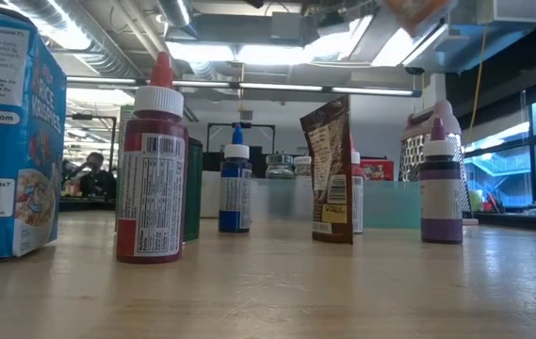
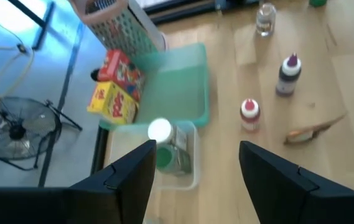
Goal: Pick & Place Kitchen Items
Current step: Put the orange cereal box into the green bin
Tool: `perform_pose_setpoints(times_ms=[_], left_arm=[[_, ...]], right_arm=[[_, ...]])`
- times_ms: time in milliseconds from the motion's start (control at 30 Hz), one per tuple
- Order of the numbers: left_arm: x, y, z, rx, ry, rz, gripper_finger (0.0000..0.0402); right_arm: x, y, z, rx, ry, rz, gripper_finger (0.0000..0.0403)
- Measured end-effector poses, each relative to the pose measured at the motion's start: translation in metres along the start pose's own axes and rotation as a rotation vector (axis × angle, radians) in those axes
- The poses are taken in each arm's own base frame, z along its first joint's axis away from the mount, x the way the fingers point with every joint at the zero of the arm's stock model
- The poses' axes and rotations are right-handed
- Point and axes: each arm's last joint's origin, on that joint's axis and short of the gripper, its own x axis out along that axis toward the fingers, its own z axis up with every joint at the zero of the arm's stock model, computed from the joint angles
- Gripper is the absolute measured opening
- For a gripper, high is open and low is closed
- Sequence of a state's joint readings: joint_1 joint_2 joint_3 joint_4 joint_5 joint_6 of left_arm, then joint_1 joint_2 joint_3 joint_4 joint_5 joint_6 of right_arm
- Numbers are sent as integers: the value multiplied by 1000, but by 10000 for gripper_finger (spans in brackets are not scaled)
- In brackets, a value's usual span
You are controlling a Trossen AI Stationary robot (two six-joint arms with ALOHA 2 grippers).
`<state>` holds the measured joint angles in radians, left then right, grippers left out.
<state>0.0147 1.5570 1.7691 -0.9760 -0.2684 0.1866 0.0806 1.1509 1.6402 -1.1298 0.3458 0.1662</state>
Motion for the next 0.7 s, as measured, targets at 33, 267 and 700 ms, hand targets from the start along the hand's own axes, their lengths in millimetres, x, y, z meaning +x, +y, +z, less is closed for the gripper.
perform_pose_setpoints(times_ms=[33,267,700], left_arm=[[0,0,-1,-3,9,-2,226],[0,-1,-6,-3,57,-10,224],[0,-2,-9,15,93,-17,225]], right_arm=[[-8,-3,-3,10,-9,0,133],[-59,-22,-28,60,-129,19,133],[-27,-25,-120,170,-413,100,133]])
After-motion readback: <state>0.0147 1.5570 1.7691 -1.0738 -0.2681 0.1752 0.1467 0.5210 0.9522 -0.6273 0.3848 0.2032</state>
